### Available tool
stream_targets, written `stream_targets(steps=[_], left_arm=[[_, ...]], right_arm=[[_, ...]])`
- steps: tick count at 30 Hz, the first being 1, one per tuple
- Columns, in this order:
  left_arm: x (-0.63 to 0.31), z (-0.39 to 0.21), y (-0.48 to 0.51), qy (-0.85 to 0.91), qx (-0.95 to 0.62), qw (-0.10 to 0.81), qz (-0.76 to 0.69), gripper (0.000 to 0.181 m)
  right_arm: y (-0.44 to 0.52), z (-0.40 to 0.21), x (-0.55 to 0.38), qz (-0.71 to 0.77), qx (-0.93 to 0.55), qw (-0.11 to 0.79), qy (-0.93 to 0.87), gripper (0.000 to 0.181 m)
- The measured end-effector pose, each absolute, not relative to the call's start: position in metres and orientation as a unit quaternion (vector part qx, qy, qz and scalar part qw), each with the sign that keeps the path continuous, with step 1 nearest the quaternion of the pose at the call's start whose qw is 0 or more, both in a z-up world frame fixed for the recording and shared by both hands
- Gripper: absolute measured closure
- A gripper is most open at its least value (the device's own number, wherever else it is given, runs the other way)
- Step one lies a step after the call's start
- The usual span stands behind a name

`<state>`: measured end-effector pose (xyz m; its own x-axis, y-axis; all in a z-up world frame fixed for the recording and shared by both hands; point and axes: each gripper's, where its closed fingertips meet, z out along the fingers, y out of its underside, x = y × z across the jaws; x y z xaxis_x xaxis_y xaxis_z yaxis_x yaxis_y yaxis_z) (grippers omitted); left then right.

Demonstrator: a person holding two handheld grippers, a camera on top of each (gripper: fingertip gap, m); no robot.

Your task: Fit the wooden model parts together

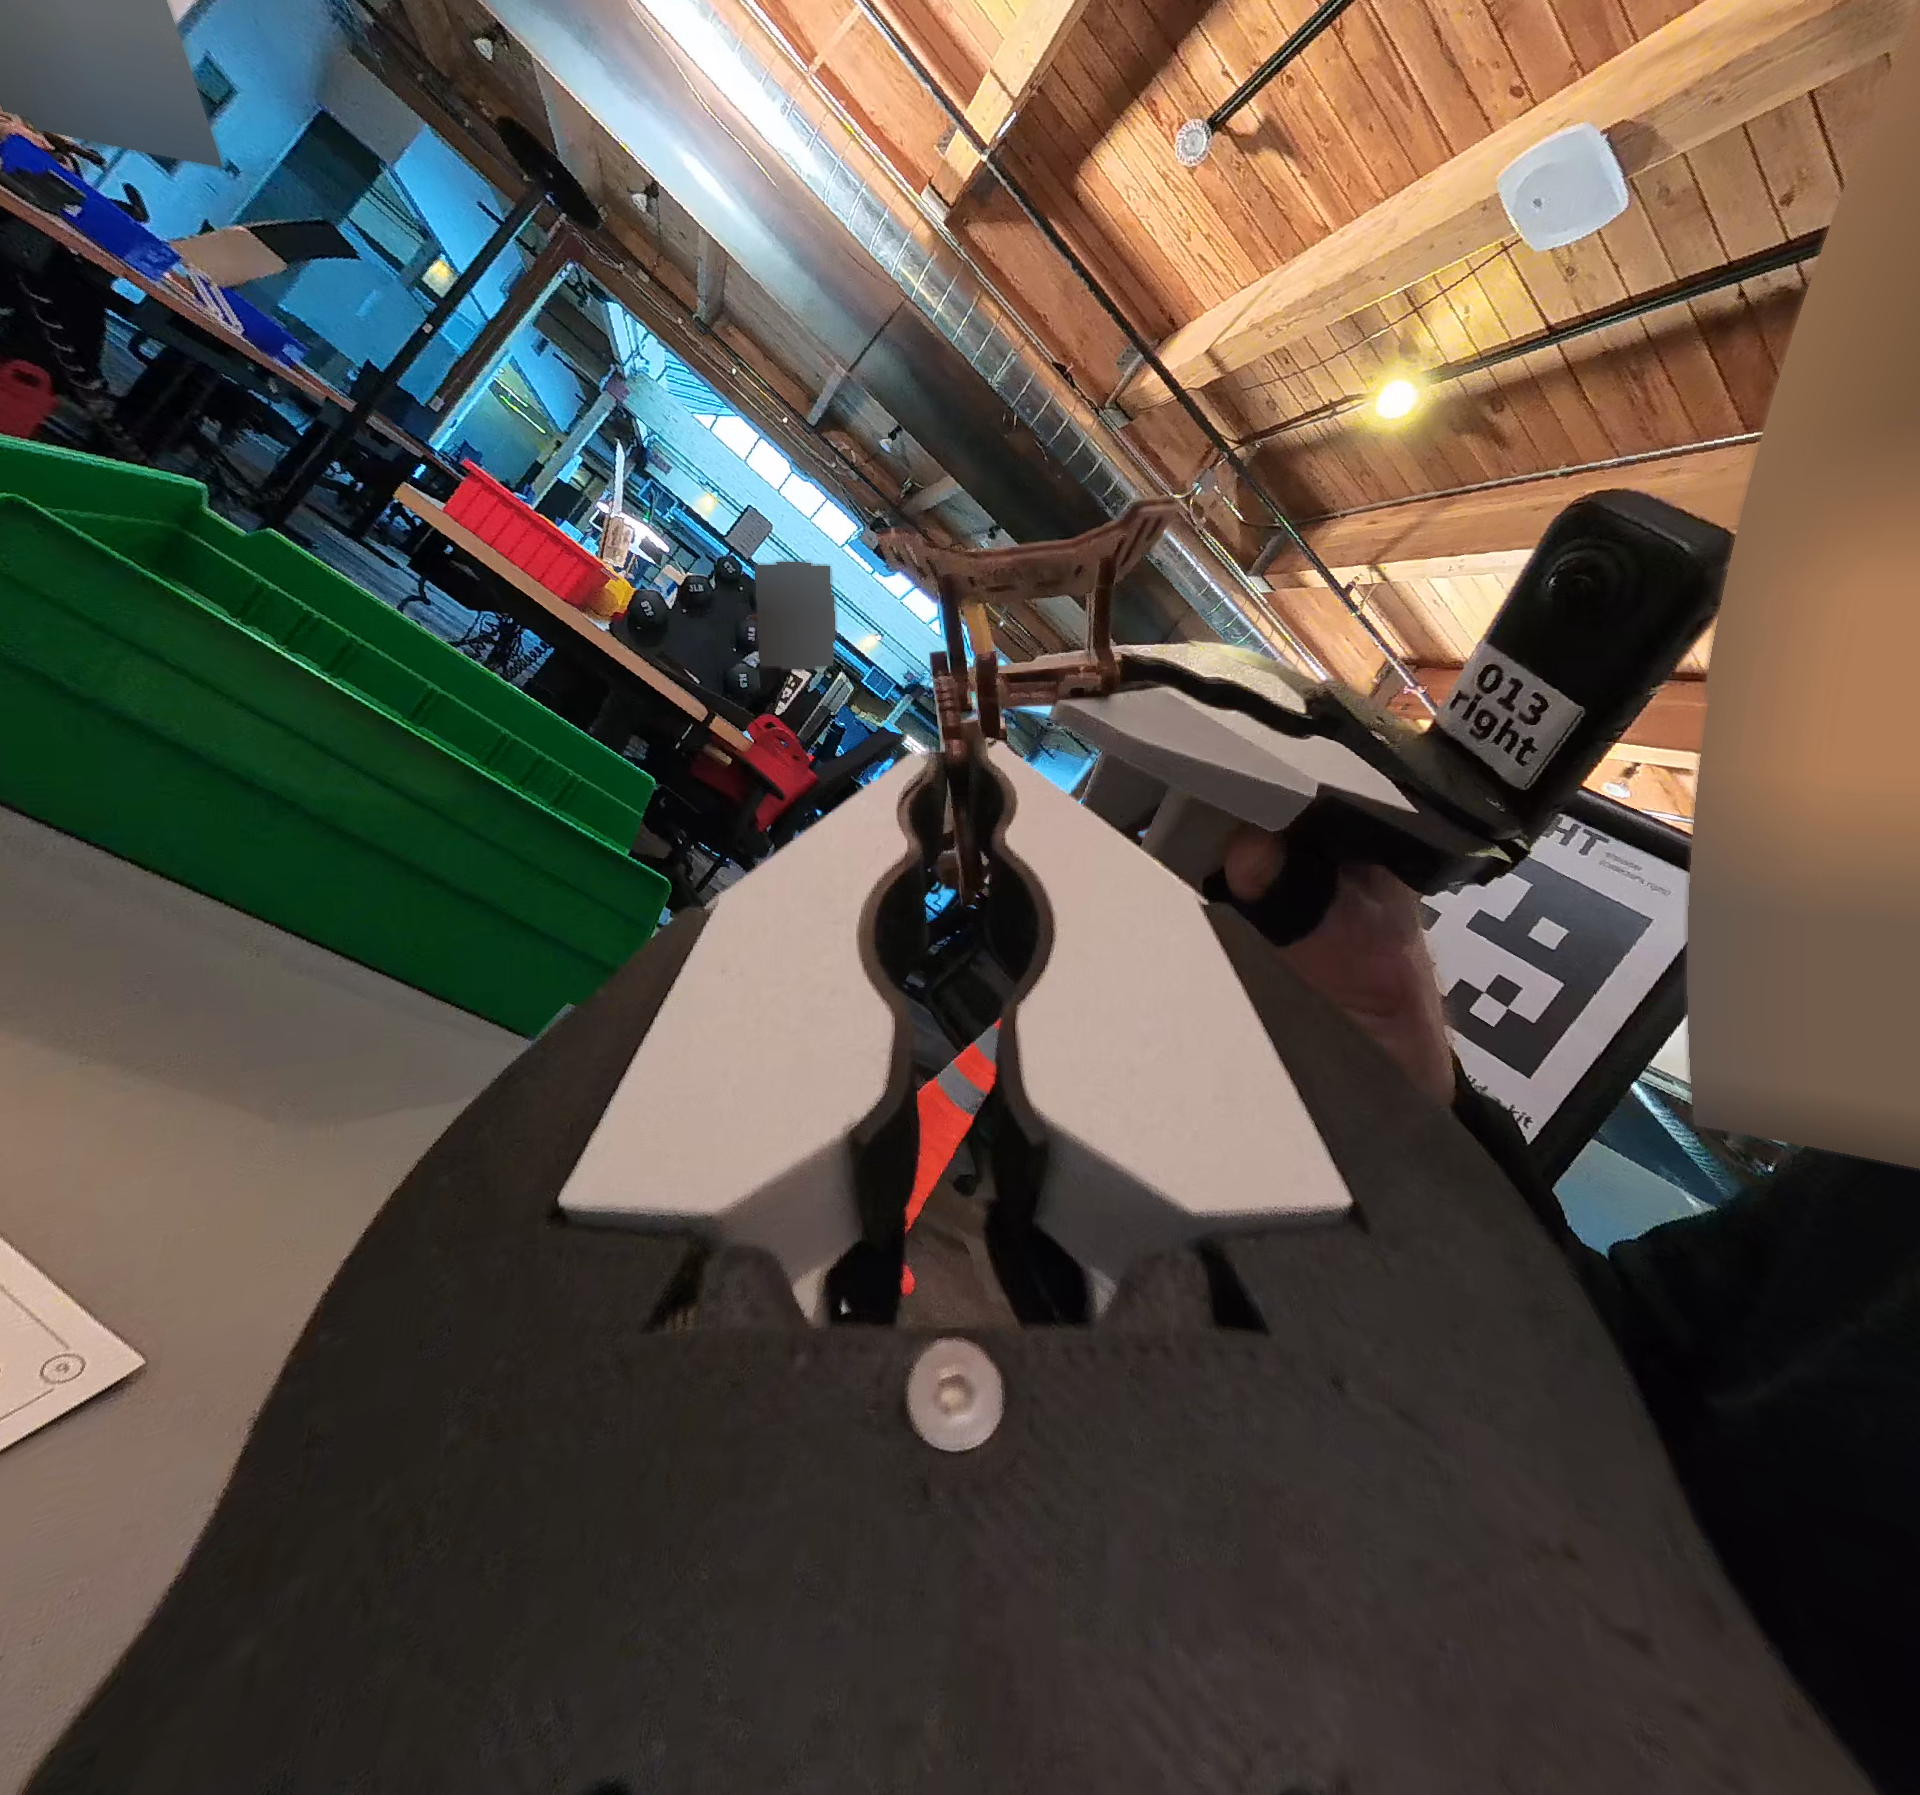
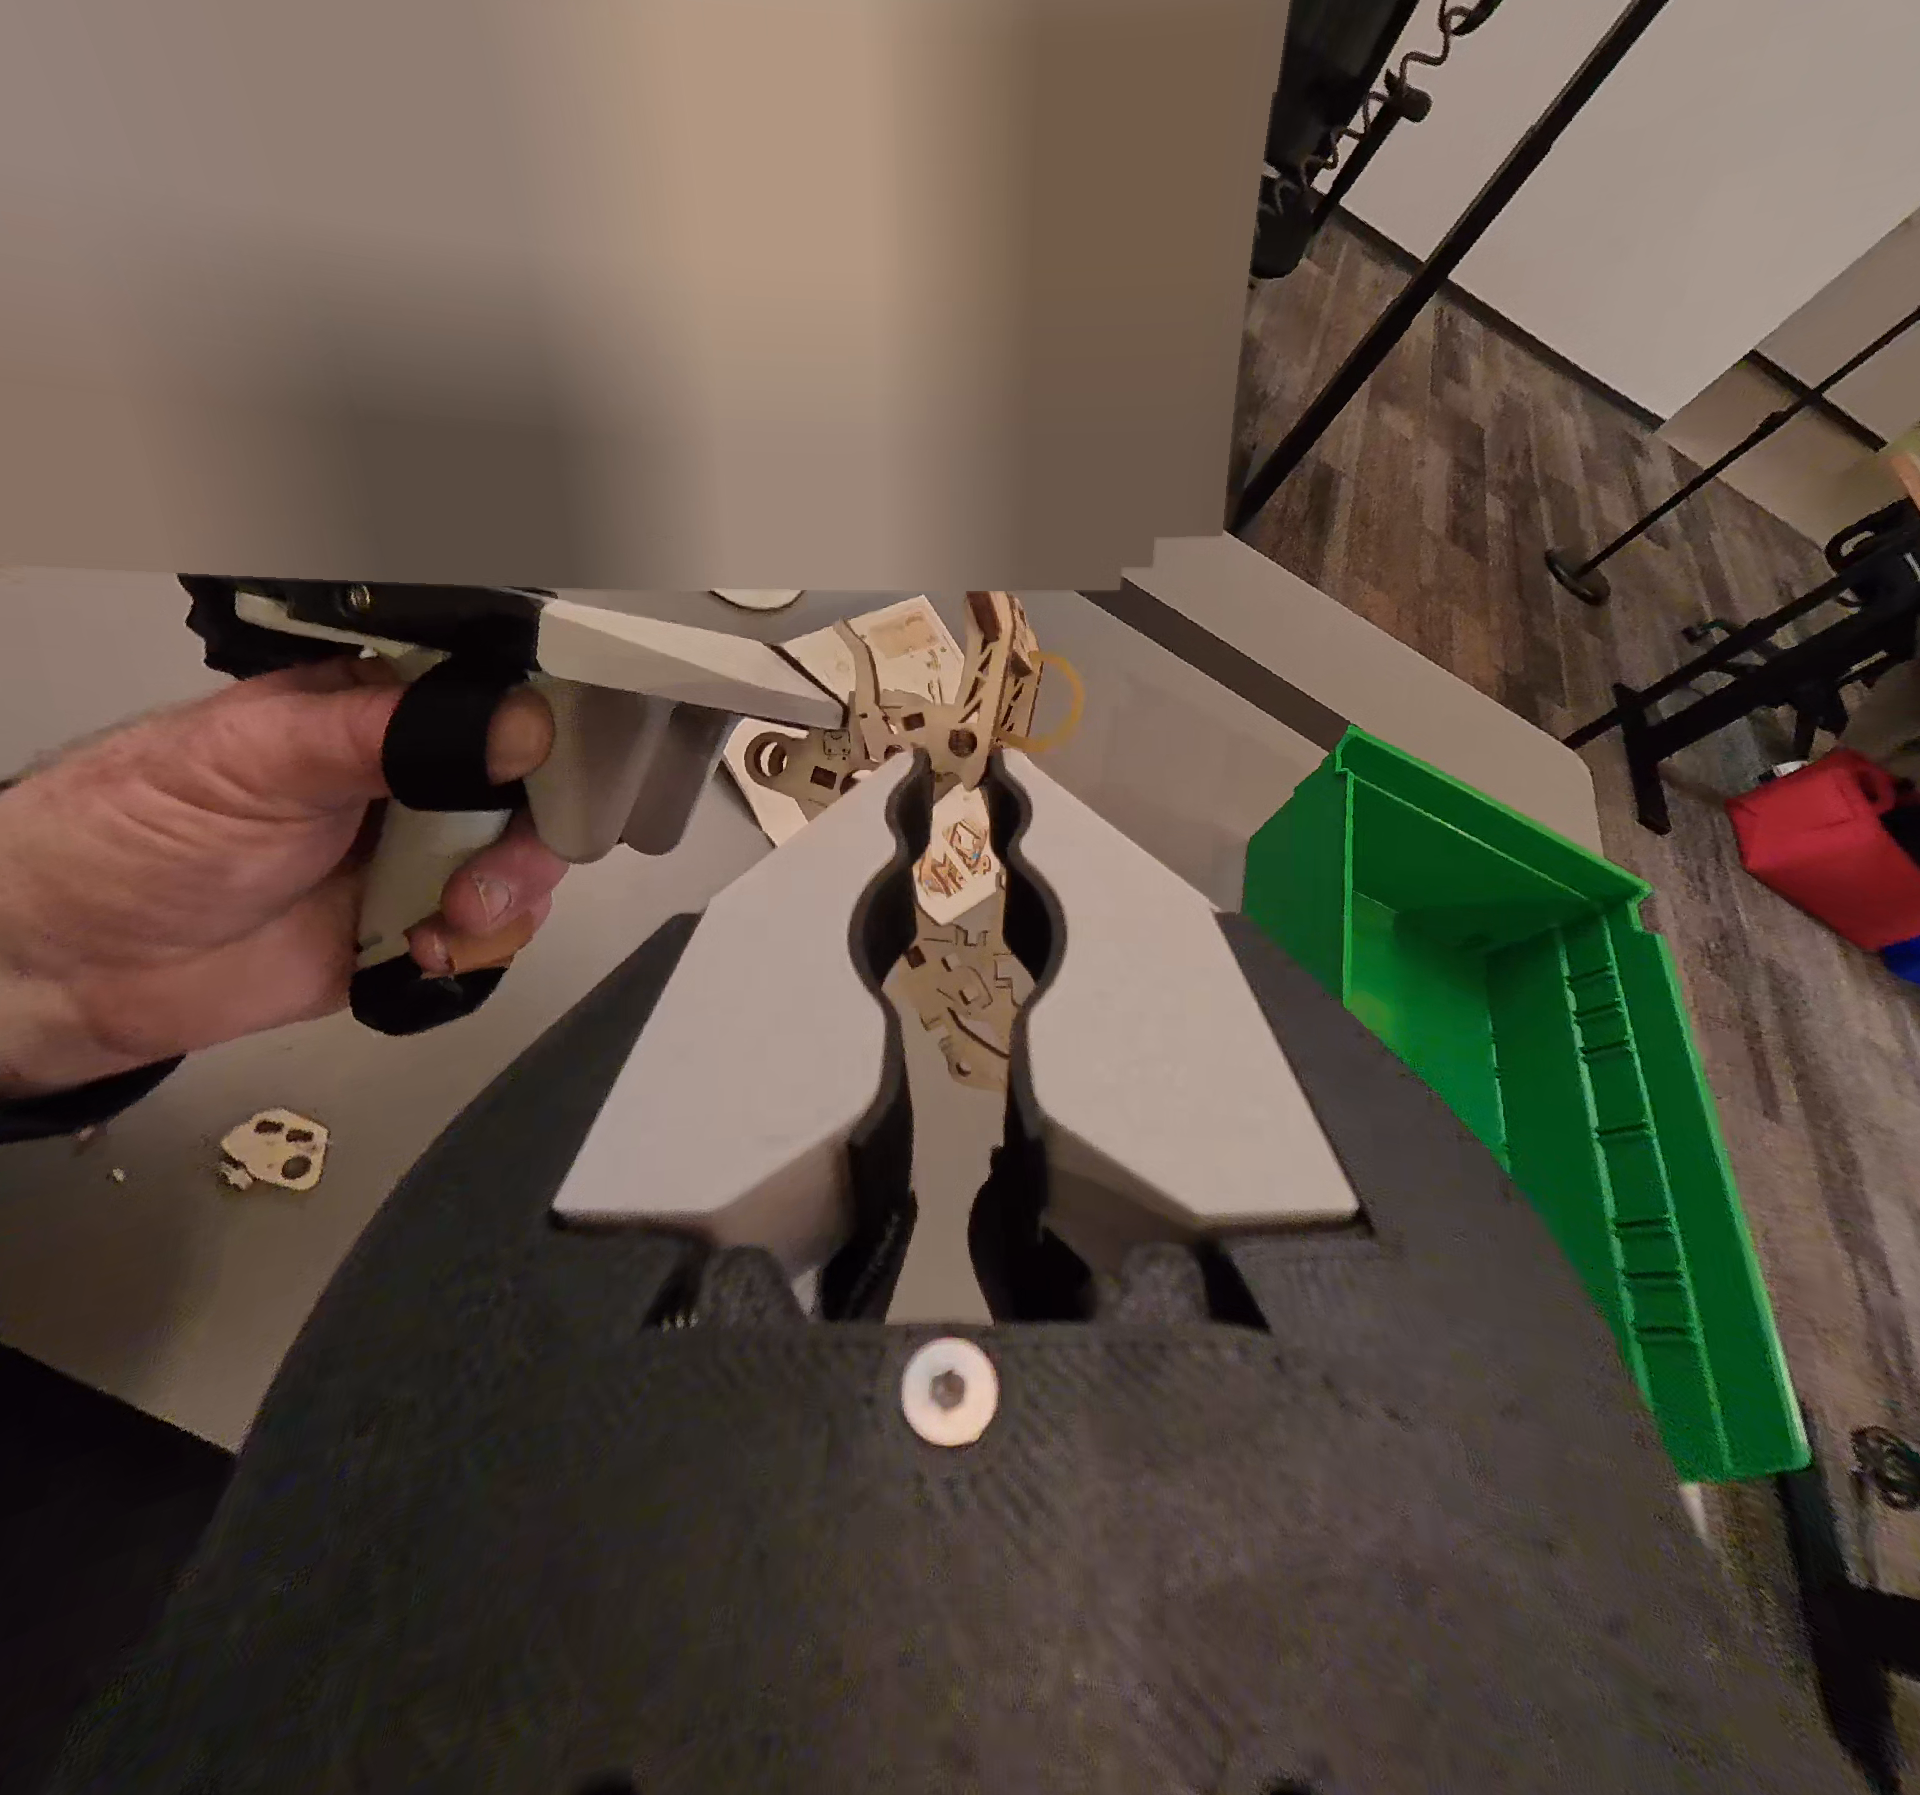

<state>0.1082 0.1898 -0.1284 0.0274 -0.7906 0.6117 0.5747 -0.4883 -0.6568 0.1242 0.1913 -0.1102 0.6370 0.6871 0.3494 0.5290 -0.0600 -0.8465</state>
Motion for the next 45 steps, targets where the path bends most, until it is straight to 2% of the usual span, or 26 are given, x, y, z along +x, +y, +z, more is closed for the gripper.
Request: stream_targets(steps=[19, 28, 34, 38, 40, 42, 45], left_arm=[[0.106, -0.13, 0.192, 0.085, -0.509, 0.481, -0.708, 0.18], [0.104, -0.126, 0.19, 0.08, -0.485, 0.466, -0.735, 0.18], [0.102, -0.122, 0.188, 0.068, -0.441, 0.427, -0.787, 0.18], [0.109, -0.127, 0.187, 0.078, -0.452, 0.42, -0.783, 0.181], [0.109, -0.131, 0.19, 0.07, -0.463, 0.416, -0.779, 0.181], [0.109, -0.14, 0.195, 0.071, -0.485, 0.421, -0.764, 0.18], [0.1, -0.161, 0.212, 0.045, -0.516, 0.426, -0.742, 0.181]], right_arm=[[0.19, -0.112, 0.126, 0.035, -0.713, 0.529, -0.459, 0.167], [0.181, -0.112, 0.124, 0.075, -0.715, 0.511, -0.472, 0.154], [0.178, -0.102, 0.129, 0.131, -0.721, 0.512, -0.449, 0.14], [0.179, -0.102, 0.131, 0.191, -0.74, 0.49, -0.419, 0.141], [0.183, -0.111, 0.137, 0.187, -0.758, 0.481, -0.399, 0.154], [0.18, -0.123, 0.14, 0.204, -0.767, 0.48, -0.374, 0.153], [0.167, -0.154, 0.14, 0.241, -0.774, 0.481, -0.334, 0.167]])
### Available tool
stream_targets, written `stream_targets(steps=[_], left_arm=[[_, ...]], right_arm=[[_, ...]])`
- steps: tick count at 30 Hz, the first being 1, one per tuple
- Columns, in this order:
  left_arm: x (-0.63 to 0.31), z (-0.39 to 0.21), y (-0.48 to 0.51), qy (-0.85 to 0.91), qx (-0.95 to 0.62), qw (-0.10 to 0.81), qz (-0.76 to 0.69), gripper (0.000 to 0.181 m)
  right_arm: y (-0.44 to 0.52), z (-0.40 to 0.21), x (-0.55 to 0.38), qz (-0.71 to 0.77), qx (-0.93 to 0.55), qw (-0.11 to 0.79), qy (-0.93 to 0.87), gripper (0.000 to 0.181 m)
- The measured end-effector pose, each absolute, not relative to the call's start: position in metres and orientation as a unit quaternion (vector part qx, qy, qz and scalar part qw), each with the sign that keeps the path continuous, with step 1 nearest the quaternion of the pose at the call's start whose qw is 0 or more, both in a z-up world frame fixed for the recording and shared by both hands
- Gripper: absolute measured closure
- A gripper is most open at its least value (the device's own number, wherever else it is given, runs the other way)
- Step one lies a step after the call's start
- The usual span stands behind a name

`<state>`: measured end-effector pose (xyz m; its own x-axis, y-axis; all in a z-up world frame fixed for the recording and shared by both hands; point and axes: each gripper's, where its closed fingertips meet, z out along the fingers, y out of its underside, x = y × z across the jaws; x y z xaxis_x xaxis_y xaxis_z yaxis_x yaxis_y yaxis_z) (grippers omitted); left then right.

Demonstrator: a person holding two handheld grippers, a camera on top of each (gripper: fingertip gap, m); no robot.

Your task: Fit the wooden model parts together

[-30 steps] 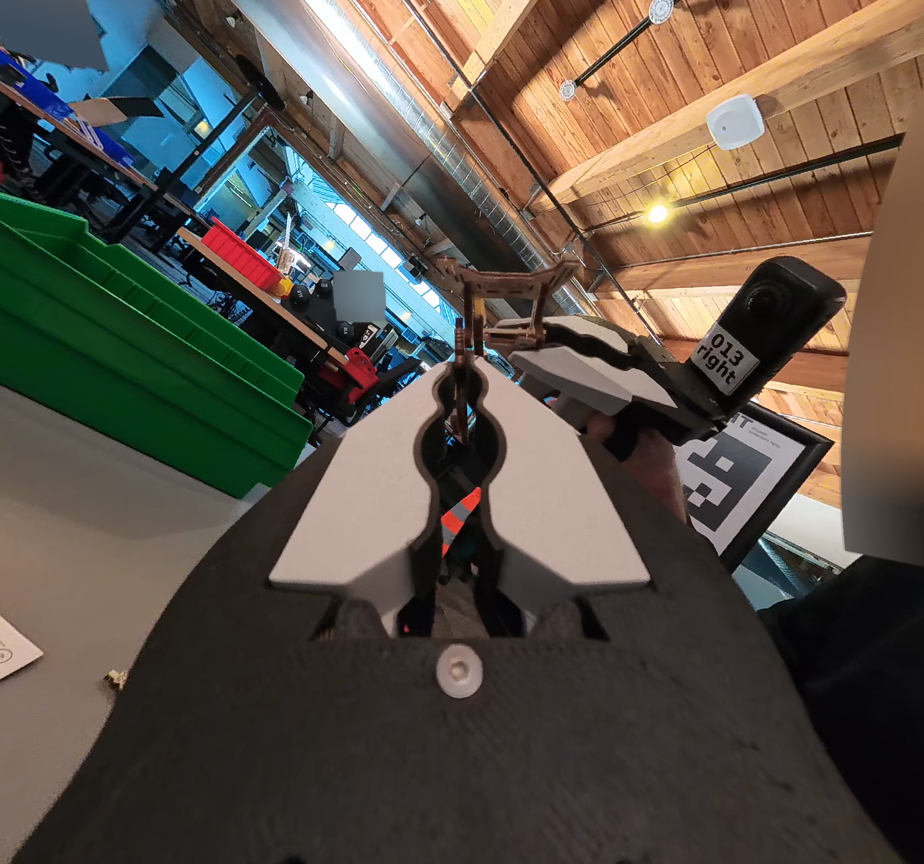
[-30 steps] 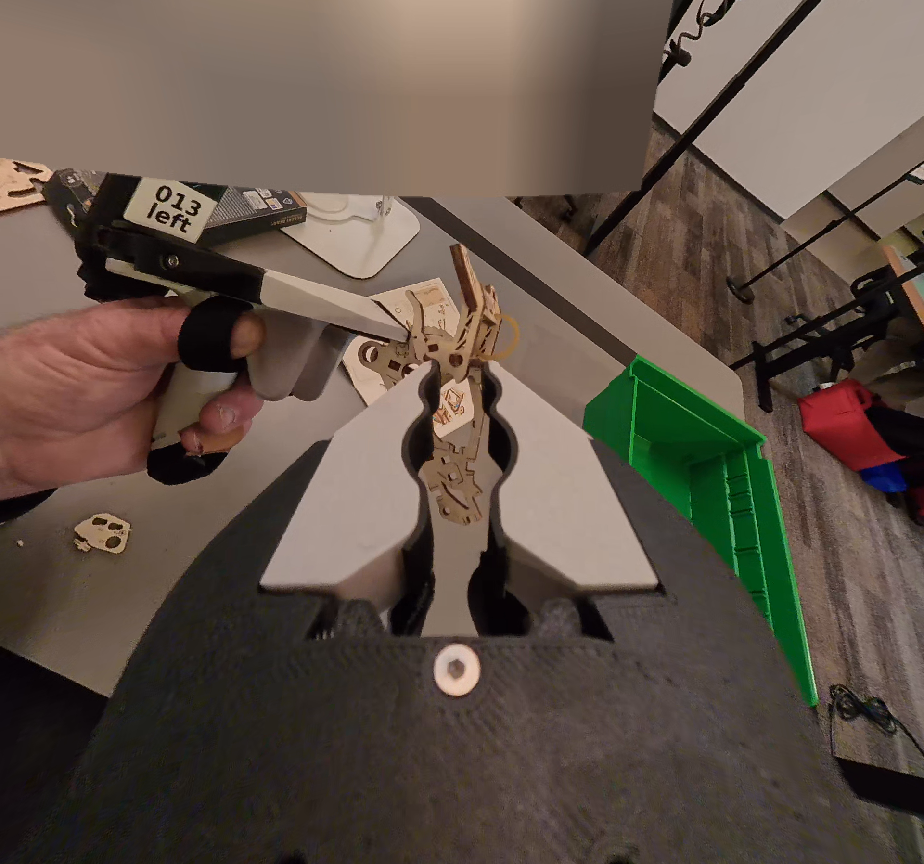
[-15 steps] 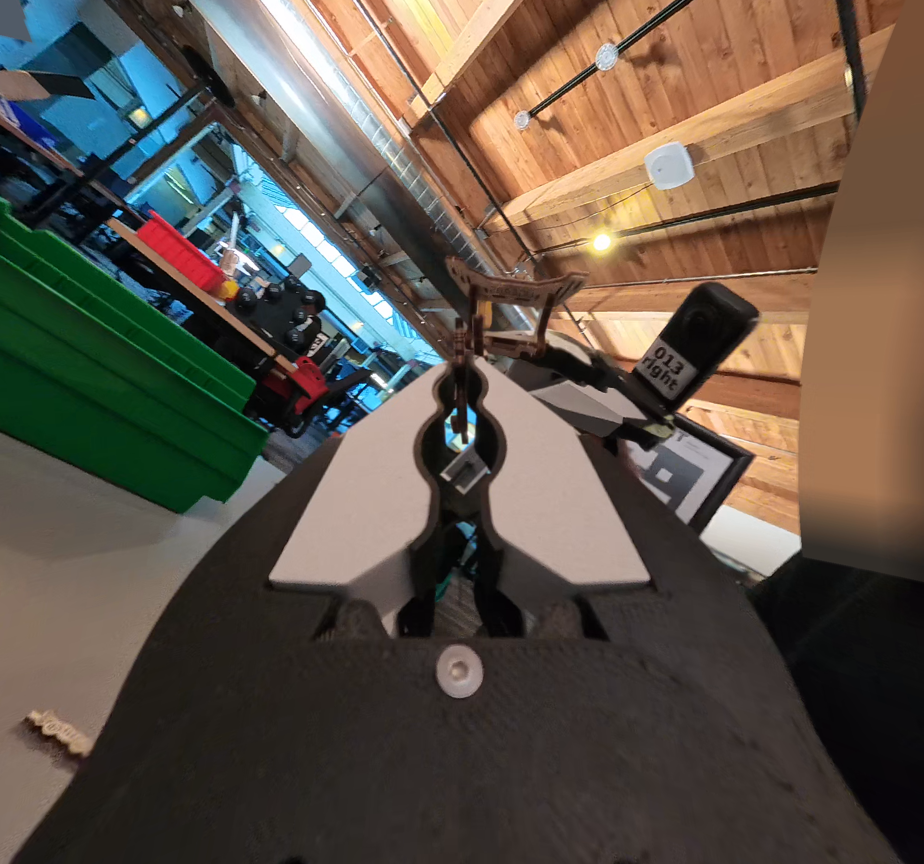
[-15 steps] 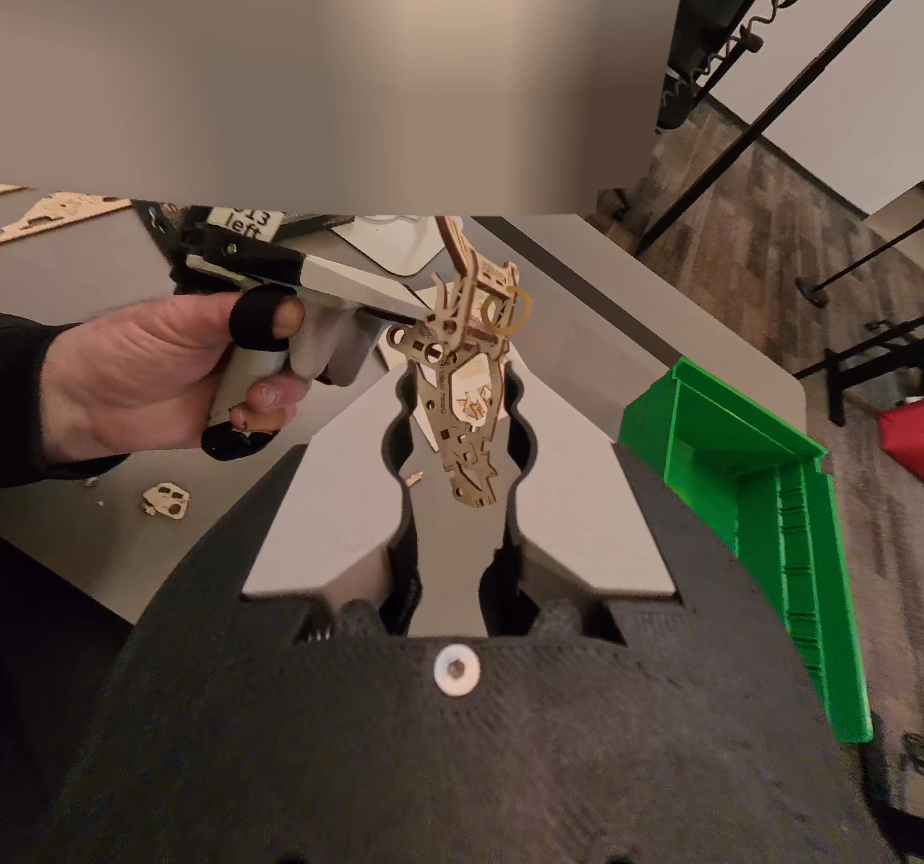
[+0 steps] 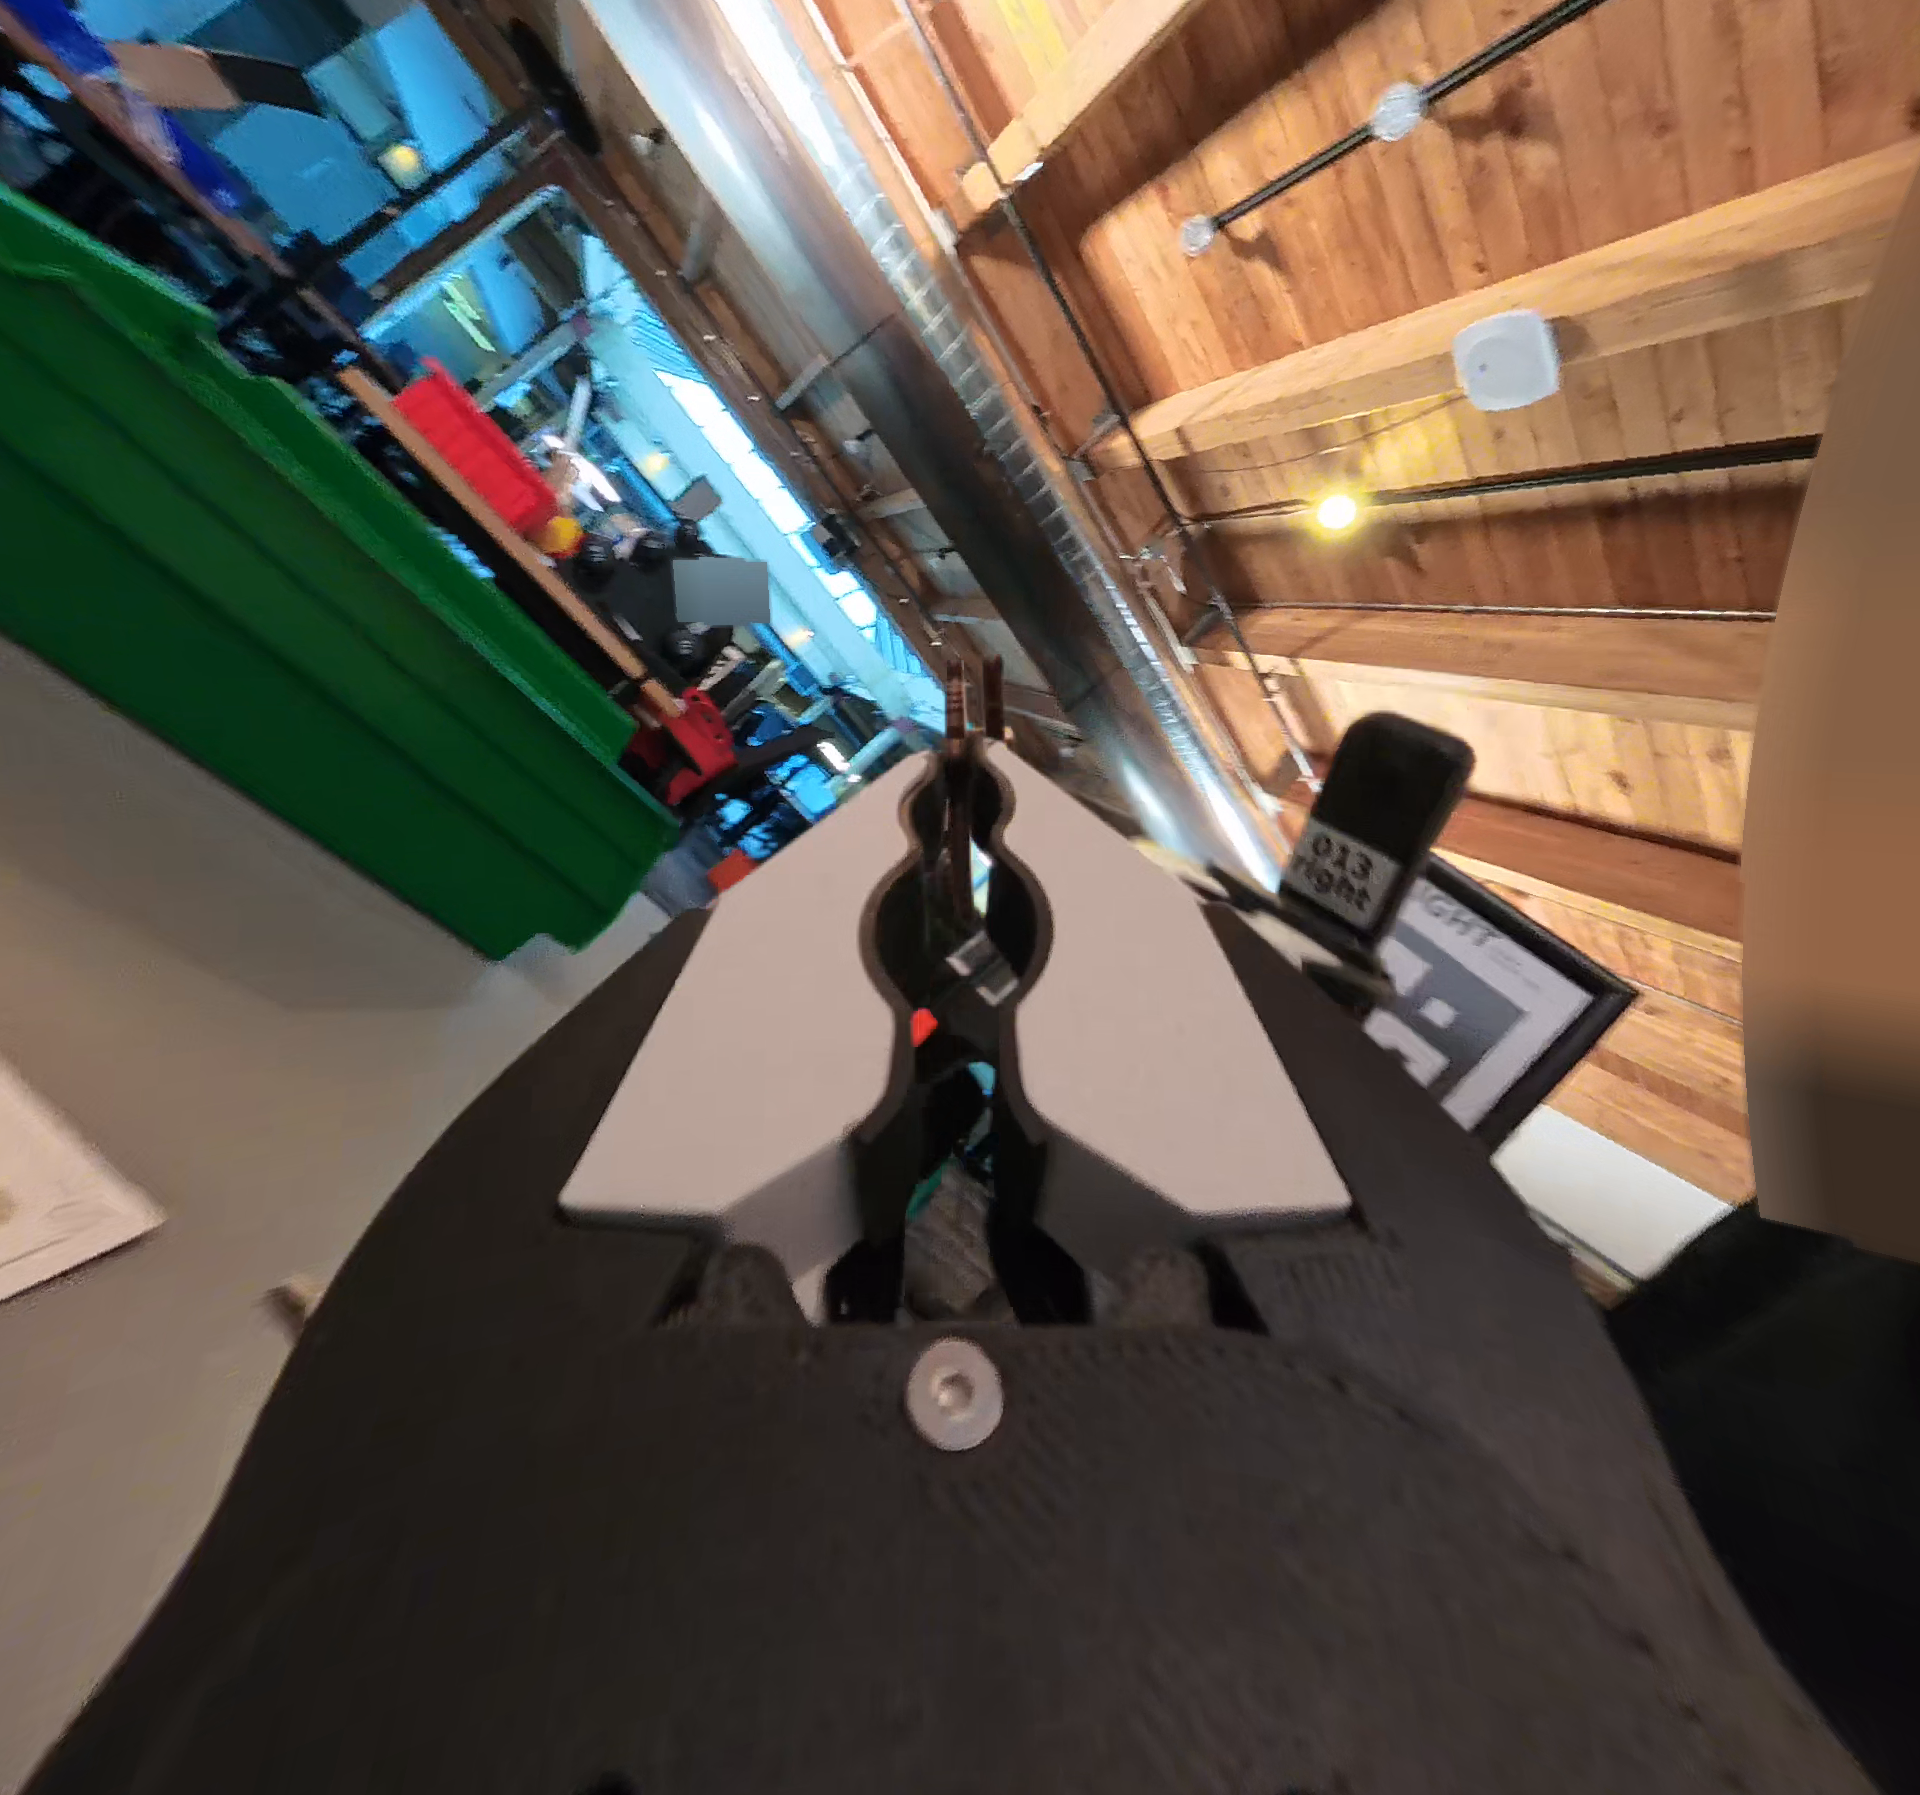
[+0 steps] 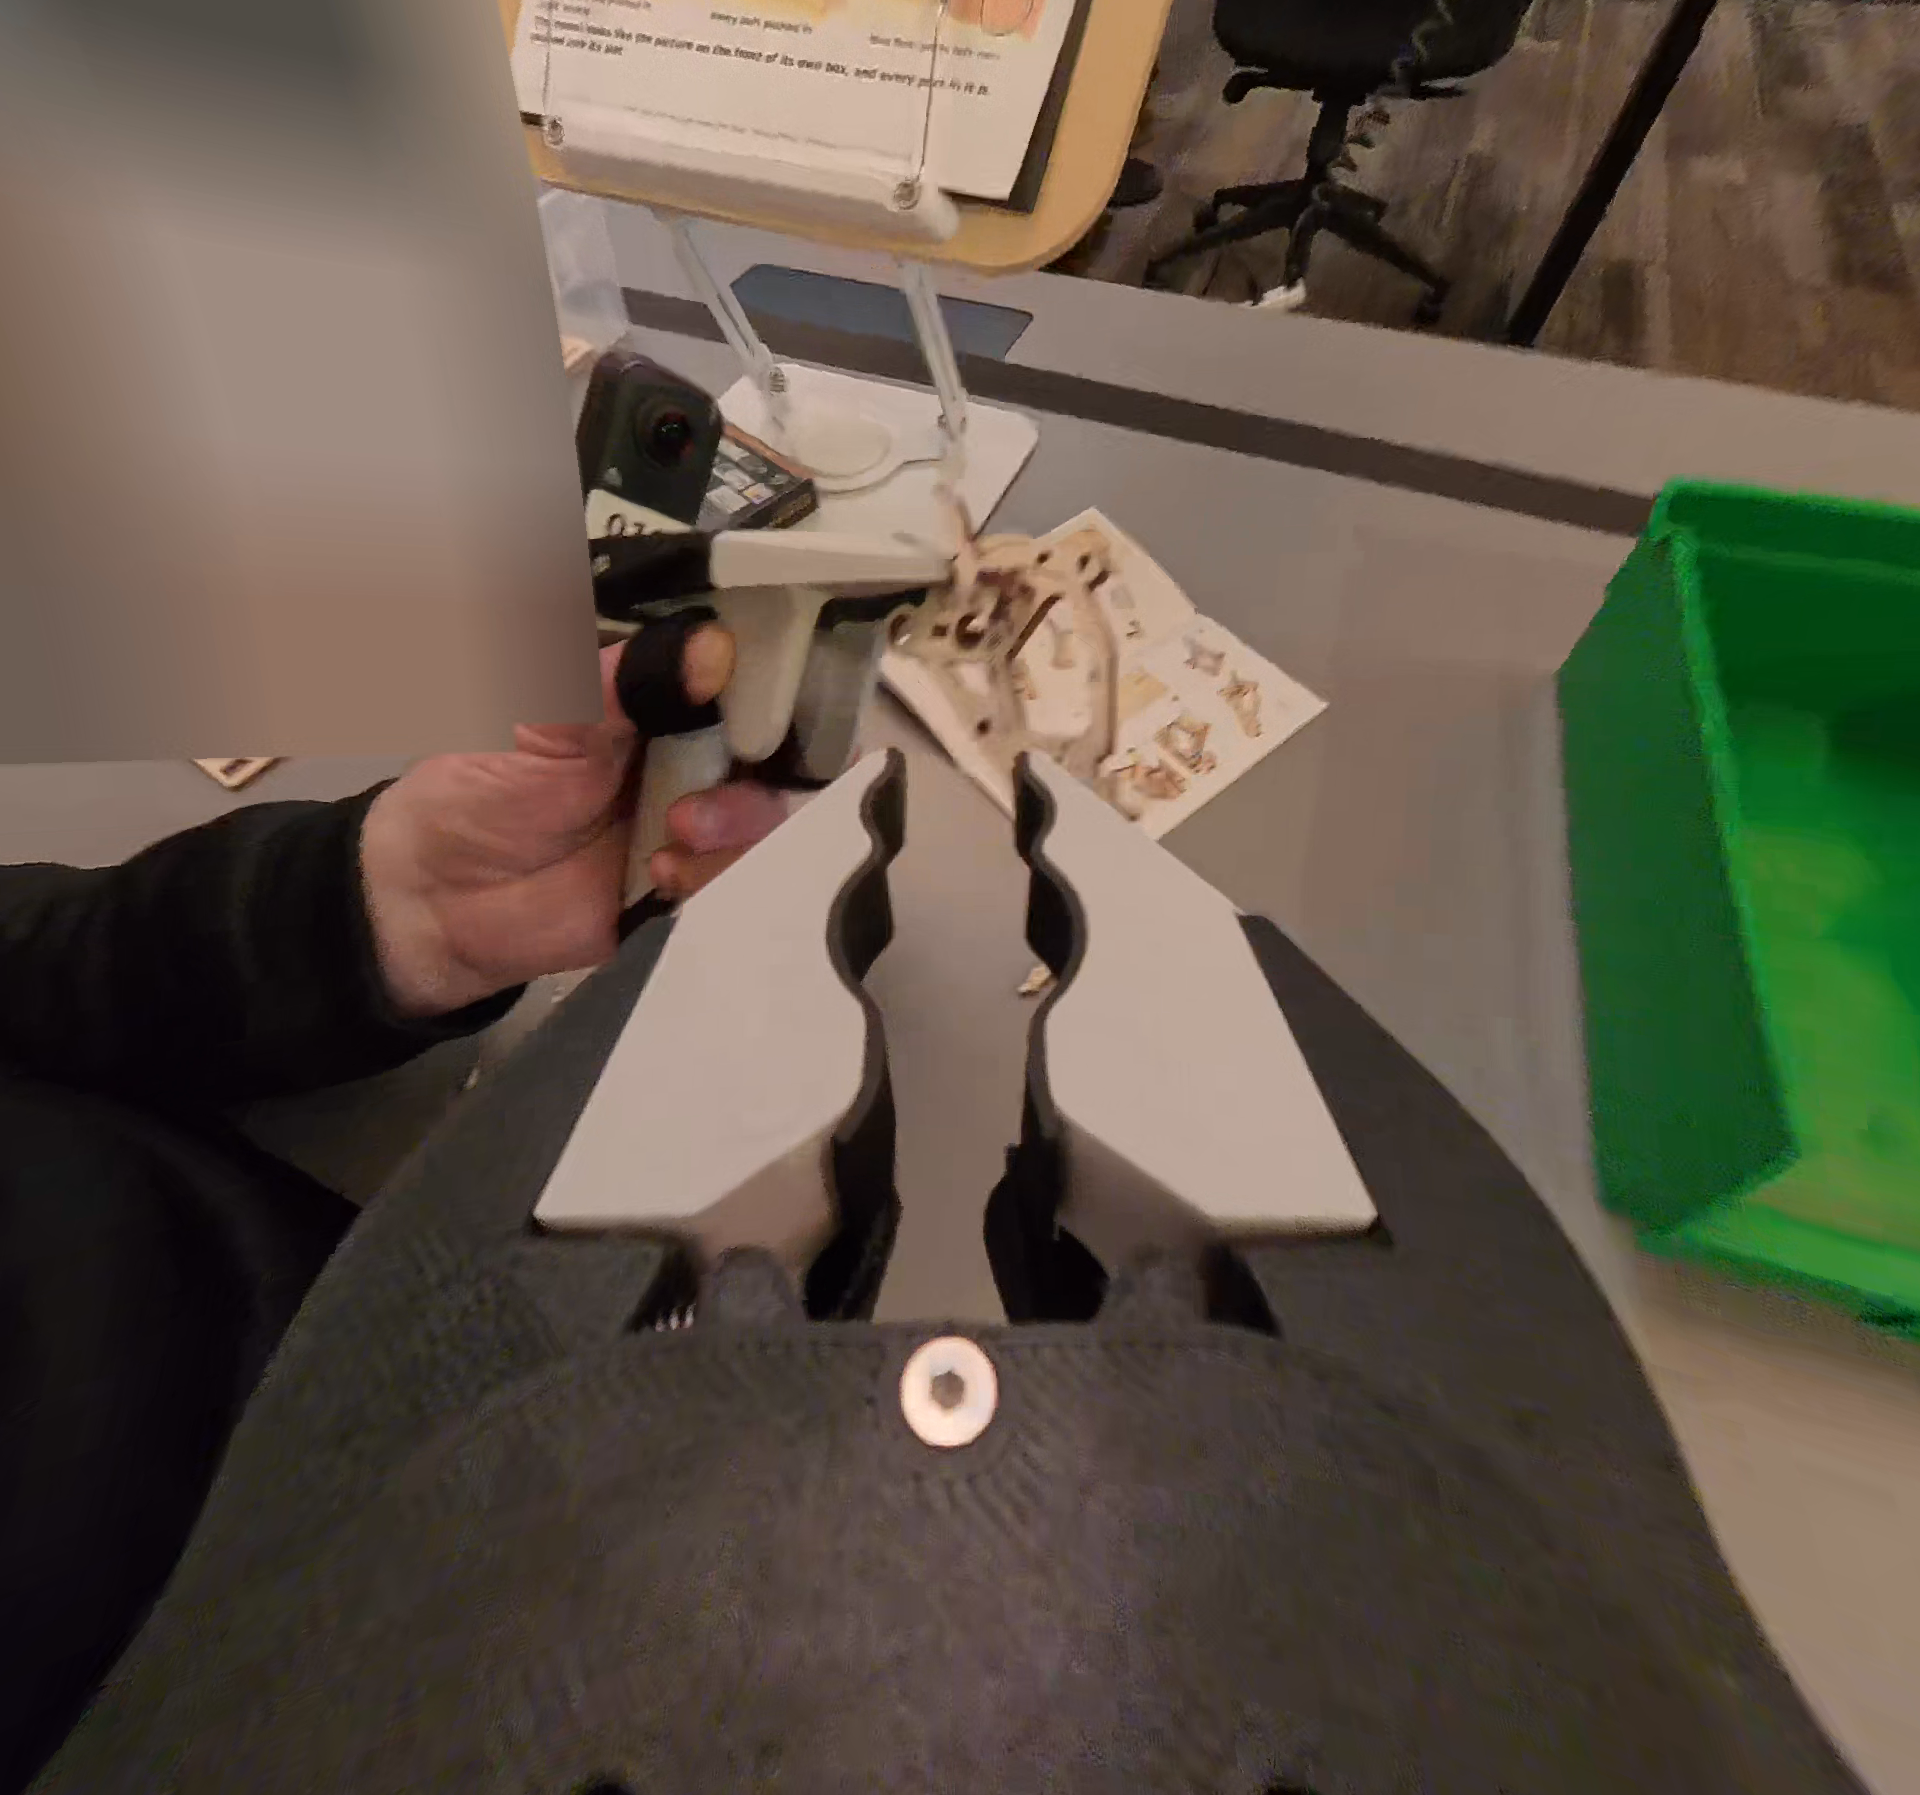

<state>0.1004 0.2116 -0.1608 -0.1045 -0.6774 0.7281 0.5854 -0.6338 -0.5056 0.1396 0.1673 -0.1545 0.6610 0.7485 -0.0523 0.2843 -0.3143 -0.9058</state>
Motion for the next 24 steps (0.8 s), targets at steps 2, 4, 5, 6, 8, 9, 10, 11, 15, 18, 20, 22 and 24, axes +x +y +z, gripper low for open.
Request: stream_targets(steps=[2, 4, 5, 6, 8, 9, 10, 11, 15, 18, 20, 22, 24], left_arm=[[0.091, -0.17, 0.222, 0.038, -0.533, 0.439, -0.722, 0.18], [0.086, -0.177, 0.227, 0.041, -0.549, 0.448, -0.705, 0.181], [0.085, -0.18, 0.228, 0.044, -0.556, 0.451, -0.697, 0.18], [0.085, -0.182, 0.229, 0.045, -0.559, 0.45, -0.695, 0.18], [0.086, -0.185, 0.231, 0.045, -0.562, 0.445, -0.696, 0.18], [0.087, -0.187, 0.232, 0.047, -0.567, 0.442, -0.693, 0.18], [0.088, -0.189, 0.232, 0.049, -0.57, 0.441, -0.691, 0.18], [0.089, -0.19, 0.232, 0.052, -0.572, 0.439, -0.691, 0.181], [0.092, -0.195, 0.229, 0.068, -0.586, 0.43, -0.683, 0.18], [0.087, -0.2, 0.229, 0.082, -0.606, 0.437, -0.659, 0.18], [0.083, -0.203, 0.225, 0.107, -0.624, 0.442, -0.635, 0.18], [0.077, -0.207, 0.221, 0.127, -0.639, 0.45, -0.611, 0.18], [0.073, -0.211, 0.216, 0.136, -0.646, 0.448, -0.603, 0.18]], right_arm=[[0.16, -0.183, 0.148, 0.245, -0.786, 0.465, -0.325, 0.177], [0.148, -0.205, 0.155, 0.281, -0.795, 0.438, -0.312, 0.175], [0.139, -0.215, 0.156, 0.301, -0.8, 0.416, -0.311, 0.171], [0.13, -0.227, 0.158, 0.304, -0.807, 0.394, -0.318, 0.162], [0.112, -0.246, 0.16, 0.289, -0.815, 0.367, -0.343, 0.138], [0.104, -0.253, 0.159, 0.288, -0.818, 0.355, -0.349, 0.136], [0.099, -0.262, 0.158, 0.284, -0.828, 0.342, -0.342, 0.13], [0.094, -0.27, 0.155, 0.284, -0.837, 0.329, -0.334, 0.126], [0.078, -0.303, 0.139, 0.285, -0.865, 0.269, -0.313, 0.124], [0.083, -0.301, 0.134, 0.341, -0.876, 0.246, -0.237, 0.121], [0.074, -0.313, 0.129, 0.367, -0.885, 0.196, -0.207, 0.115], [0.068, -0.317, 0.119, 0.4, -0.883, 0.174, -0.176, 0.109], [0.073, -0.32, 0.117, 0.408, -0.884, 0.178, -0.142, 0.111]])
